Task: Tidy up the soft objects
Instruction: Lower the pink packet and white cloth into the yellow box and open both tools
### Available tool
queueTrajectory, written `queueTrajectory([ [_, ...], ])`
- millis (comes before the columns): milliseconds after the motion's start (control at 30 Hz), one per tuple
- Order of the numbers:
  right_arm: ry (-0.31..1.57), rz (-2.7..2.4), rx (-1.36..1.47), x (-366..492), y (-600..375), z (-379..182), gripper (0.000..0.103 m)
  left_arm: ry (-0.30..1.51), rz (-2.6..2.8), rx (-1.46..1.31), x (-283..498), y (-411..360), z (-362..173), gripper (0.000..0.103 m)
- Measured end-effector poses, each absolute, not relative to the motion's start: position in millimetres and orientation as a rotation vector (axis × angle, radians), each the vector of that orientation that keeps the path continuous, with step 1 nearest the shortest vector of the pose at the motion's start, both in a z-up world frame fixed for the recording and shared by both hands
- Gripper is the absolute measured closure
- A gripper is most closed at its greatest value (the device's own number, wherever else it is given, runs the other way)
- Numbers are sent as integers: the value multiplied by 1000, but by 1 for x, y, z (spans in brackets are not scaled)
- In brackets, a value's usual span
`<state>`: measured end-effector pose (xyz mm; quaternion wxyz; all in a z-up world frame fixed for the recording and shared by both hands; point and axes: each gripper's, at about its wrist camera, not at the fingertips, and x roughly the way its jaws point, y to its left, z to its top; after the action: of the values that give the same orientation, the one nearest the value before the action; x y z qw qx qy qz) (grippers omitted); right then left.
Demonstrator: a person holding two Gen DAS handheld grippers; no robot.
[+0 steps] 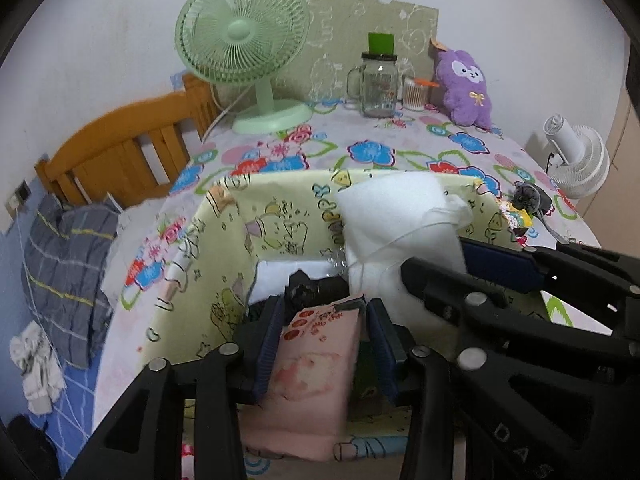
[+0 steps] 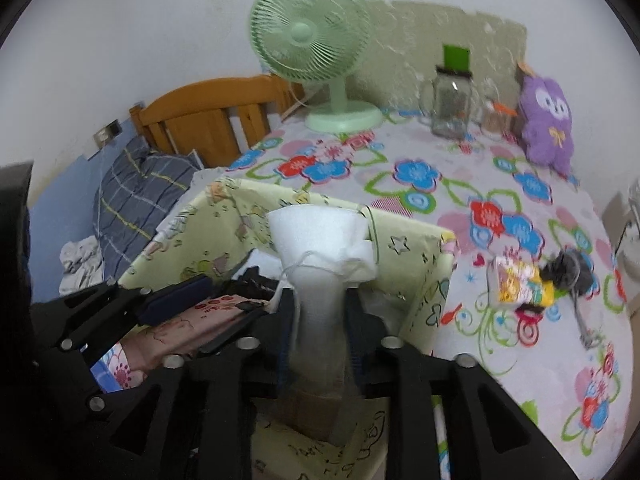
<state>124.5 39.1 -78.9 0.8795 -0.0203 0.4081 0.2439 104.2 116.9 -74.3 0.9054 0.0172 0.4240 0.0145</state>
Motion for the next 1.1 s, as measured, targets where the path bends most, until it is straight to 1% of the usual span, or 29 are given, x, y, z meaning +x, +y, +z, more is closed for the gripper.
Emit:
queueTrajectory([
  [33,845,529,-25,125,38,-79,58,876,31,33,105,118,-75,50],
  [67,834,542,-34,124,41,-78,47,873,26,24,105,118,-76,46],
  [100,821,537,-41,123,42,-78,45,879,23,14,106,120,-76,41],
  [133,816,525,-46,122,43,-77,38,882,25,10,107,121,-77,39],
  [167,810,509,-52,123,43,-78,33,883,25,11,108,121,-77,36],
  [533,778,506,-128,140,47,-79,33,898,13,21,122,117,-80,30],
  [633,769,501,-133,140,45,-76,32,884,17,23,121,115,-76,20],
  [700,758,496,-131,137,42,-71,30,864,19,22,118,114,-71,16],
  [800,730,480,-130,132,38,-63,22,847,22,14,115,112,-64,13],
  [867,716,459,-131,128,34,-58,17,835,28,14,112,111,-60,12],
  [1000,691,444,-123,119,25,-48,15,816,48,25,106,105,-52,12],
  [1100,667,414,-127,111,18,-40,11,796,57,41,99,98,-45,12],
])
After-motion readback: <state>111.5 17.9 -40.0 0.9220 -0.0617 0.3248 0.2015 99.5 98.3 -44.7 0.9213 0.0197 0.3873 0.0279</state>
